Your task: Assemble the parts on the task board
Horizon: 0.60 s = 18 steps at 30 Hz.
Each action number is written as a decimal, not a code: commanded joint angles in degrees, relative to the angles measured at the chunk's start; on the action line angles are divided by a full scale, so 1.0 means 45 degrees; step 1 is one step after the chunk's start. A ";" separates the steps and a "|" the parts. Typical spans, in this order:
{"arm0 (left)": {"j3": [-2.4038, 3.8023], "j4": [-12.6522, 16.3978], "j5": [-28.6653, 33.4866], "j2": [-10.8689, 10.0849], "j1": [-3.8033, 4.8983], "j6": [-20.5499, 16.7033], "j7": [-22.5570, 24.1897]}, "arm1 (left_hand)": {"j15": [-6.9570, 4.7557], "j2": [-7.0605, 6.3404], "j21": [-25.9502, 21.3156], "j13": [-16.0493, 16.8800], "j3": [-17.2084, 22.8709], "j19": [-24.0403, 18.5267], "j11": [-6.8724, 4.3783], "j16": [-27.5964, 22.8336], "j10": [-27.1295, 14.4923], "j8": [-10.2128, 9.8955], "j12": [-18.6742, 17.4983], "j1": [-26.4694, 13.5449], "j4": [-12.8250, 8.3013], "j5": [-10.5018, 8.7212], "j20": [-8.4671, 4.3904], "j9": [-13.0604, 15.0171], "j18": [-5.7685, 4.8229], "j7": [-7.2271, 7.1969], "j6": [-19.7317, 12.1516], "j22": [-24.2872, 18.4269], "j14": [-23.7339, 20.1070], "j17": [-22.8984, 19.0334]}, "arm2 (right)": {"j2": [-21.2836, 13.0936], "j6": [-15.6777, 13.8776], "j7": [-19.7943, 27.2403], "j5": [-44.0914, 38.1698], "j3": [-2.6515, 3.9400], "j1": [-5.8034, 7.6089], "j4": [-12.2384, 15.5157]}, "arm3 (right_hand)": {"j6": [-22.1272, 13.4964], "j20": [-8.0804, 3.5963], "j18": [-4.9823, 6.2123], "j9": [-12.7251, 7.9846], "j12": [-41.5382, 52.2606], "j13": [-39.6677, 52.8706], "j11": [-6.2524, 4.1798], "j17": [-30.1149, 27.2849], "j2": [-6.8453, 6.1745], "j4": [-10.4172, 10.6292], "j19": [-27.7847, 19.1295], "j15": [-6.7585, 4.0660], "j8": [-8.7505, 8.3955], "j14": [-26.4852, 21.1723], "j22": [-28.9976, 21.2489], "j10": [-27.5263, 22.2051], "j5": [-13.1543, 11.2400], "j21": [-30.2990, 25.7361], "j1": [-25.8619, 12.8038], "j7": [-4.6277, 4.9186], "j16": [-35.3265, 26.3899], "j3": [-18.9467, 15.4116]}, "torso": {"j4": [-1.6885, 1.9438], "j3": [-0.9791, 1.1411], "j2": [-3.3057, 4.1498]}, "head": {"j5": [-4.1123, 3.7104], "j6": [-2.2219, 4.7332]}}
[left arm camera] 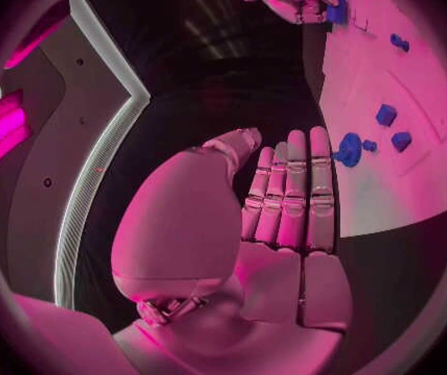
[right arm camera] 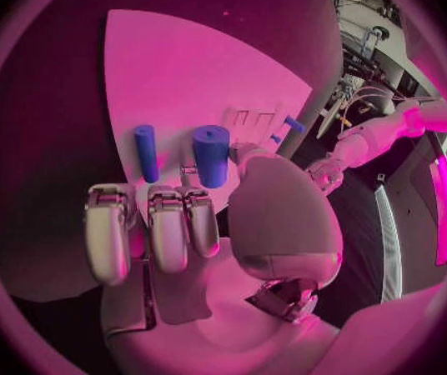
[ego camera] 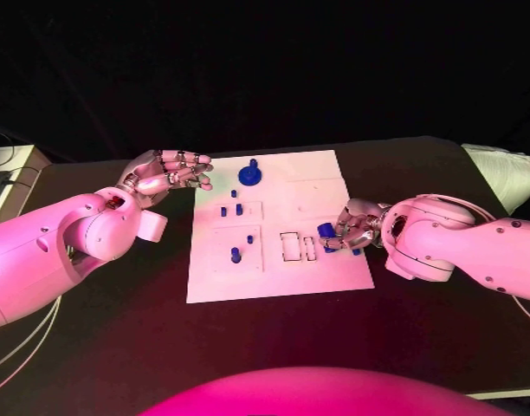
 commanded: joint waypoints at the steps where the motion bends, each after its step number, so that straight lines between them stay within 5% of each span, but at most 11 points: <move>1: 0.0009 0.0001 0.0081 0.0011 -0.0002 0.0253 0.0049 | 0.0030 0.0020 -0.0077 -0.0001 -0.0013 -0.0044 0.0004 -0.0055 0.0052 -0.0082 -0.0014 -0.0143 0.0004 0.0079 0.0013 -0.0013 0.0015 -0.0002 -0.0070 -0.0011 0.0026 0.0016 | -0.0078 -0.0776 0.0043 0.1624 0.0058 0.0177 0.0334 | 0.0110 -0.0029 -0.0120 0.0197 0.0026 0.3355 -0.0029 0.3348 -0.0201 -0.1607 0.1165 -0.0020 0.0131 0.1331 0.3121 0.1347 -0.0089 0.0064 -0.0238 -0.0005 0.0080 0.2532 | -0.0021 0.0000 0.0001 | 0.0039 -0.0030; 9: 0.0008 -0.0038 0.0081 0.0050 -0.0002 0.0305 0.0017 | 0.0032 0.0020 -0.0082 -0.0004 -0.0010 -0.0041 0.0008 -0.0062 0.0037 -0.0083 -0.0024 -0.0141 0.0005 0.0079 0.0014 -0.0014 0.0016 0.0003 -0.0070 -0.0015 0.0025 0.0024 | 0.0201 -0.0273 0.0004 0.2732 0.0089 0.0597 0.0617 | 0.0100 -0.0016 -0.0114 0.0264 0.0026 0.3355 -0.0009 0.3348 -0.0387 -0.1584 0.1159 -0.0003 0.0129 0.1331 0.3115 0.1347 -0.0286 0.0031 -0.0652 0.0016 0.0080 0.2707 | -0.0010 -0.0029 -0.0012 | 0.0059 -0.0055; 18: 0.0007 -0.0055 0.0081 0.0078 -0.0002 0.0346 -0.0001 | 0.0034 0.0023 -0.0089 -0.0008 -0.0007 -0.0040 0.0012 -0.0069 0.0023 -0.0081 -0.0033 -0.0141 0.0006 0.0080 0.0016 -0.0014 0.0016 0.0004 -0.0065 -0.0019 0.0022 0.0030 | 0.1085 0.0174 -0.0034 0.2681 -0.0034 0.0271 0.0073 | 0.0099 -0.0003 -0.0105 0.0328 0.0026 0.3355 0.0004 0.3348 -0.0498 -0.1608 0.1148 0.0010 0.0134 0.1331 0.3105 0.1347 -0.0665 -0.0018 -0.0945 0.0025 0.0080 0.2829 | 0.0002 -0.0022 0.0000 | 0.0116 -0.0117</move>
